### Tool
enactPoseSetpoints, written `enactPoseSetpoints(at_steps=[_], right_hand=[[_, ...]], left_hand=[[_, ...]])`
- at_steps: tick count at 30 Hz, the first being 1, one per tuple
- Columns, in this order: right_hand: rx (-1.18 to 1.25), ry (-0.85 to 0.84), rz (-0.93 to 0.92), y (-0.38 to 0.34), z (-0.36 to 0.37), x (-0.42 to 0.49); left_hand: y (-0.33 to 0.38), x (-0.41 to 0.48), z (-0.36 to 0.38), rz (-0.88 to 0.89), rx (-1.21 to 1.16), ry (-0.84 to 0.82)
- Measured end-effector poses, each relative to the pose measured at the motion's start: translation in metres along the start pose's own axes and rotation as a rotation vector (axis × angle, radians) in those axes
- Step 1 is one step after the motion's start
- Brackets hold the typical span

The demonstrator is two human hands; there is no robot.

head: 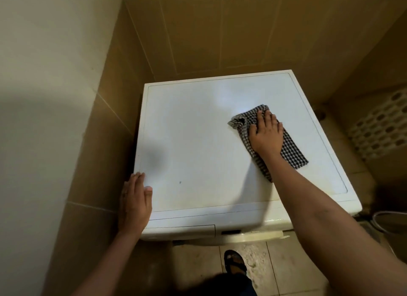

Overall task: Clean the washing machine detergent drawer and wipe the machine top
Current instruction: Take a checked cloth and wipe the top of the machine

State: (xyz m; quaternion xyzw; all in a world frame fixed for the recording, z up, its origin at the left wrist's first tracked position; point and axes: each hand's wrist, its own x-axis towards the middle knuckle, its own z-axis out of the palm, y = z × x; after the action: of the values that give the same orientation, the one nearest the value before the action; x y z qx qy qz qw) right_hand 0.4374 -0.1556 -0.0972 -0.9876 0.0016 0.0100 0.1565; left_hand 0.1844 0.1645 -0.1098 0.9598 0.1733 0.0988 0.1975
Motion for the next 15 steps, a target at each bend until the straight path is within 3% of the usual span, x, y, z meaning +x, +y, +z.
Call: enactPoseSetpoints(at_steps=[3, 7, 12, 15], right_hand=[[0.003, 0.02, 0.083, 0.023, -0.009, -0.033], [-0.009, 0.043, 0.154, 0.018, -0.009, -0.101], [-0.022, -0.093, -0.068, -0.034, 0.012, -0.182], [-0.015, -0.087, -0.219, -0.072, 0.028, -0.187]], left_hand=[[0.026, -0.001, -0.001, -0.012, -0.032, -0.043], [0.08, 0.006, 0.009, 0.134, -0.113, -0.109], [0.103, 0.01, 0.022, 0.174, -0.157, -0.149], [0.096, 0.008, 0.029, 0.2, -0.105, -0.14]])
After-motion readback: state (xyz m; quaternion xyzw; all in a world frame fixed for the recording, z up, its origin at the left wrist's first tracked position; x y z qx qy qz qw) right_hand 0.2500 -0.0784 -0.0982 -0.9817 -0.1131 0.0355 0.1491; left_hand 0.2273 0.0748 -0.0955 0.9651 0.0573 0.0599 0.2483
